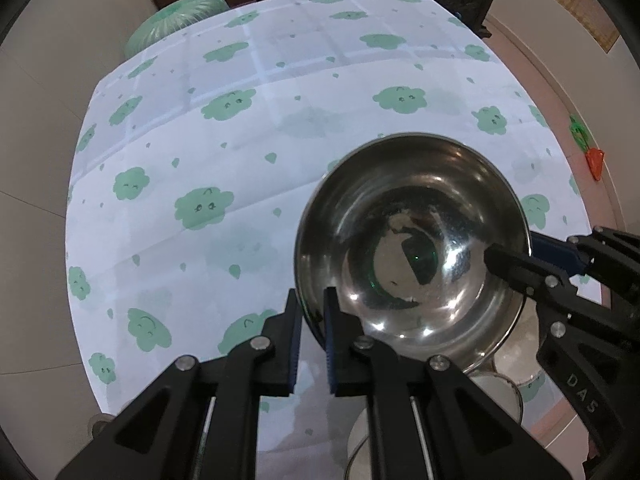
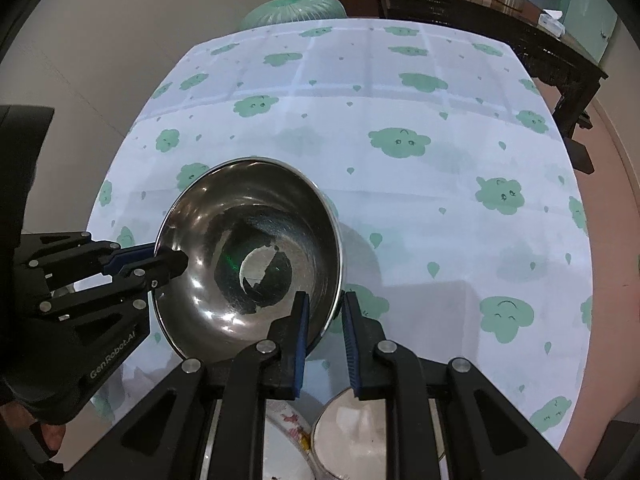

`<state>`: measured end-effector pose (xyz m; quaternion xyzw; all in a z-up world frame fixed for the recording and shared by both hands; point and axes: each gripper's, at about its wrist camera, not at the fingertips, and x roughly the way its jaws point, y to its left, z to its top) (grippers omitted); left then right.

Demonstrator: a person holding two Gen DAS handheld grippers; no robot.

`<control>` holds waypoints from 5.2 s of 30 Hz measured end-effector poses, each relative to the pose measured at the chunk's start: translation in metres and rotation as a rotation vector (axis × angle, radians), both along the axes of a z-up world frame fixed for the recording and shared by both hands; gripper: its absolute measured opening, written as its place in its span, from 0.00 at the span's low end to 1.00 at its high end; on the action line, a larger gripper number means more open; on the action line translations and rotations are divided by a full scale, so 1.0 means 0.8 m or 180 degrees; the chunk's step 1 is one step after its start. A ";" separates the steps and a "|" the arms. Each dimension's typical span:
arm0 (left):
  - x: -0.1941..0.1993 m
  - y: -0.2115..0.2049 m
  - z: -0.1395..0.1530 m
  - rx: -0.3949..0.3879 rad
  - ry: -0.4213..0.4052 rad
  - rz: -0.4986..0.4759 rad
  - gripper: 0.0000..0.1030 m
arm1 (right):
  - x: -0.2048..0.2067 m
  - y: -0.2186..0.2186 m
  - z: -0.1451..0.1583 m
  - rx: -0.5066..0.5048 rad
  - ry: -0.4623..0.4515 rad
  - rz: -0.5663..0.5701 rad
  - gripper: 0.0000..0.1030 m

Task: Organize plates and bowls
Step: 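Lift the smaller steel bowl and carry it over the steel bowl stack, then lower the smaller steel bowl into the stack and open both grippers, then move both grippers to the white enamel bowl and close on its rim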

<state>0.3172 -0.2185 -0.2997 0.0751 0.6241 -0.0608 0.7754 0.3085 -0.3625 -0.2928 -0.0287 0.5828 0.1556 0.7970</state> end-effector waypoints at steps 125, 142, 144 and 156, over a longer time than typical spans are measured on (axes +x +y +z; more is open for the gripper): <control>-0.163 -0.012 -0.040 -0.0028 0.0590 -0.0664 0.13 | -0.184 -0.007 -0.029 -0.0058 0.0533 -0.0112 0.30; -0.162 0.001 -0.018 -0.0113 0.0322 -0.0557 0.18 | -0.183 -0.026 -0.006 0.0130 0.0318 -0.0202 0.59; -0.159 0.003 -0.013 -0.0084 0.0268 -0.0521 0.26 | -0.183 -0.032 -0.004 0.0195 0.0291 -0.0265 0.59; -0.123 -0.044 0.016 -0.0174 0.0091 -0.0537 0.30 | -0.181 -0.083 0.024 0.0338 -0.0077 -0.0714 0.59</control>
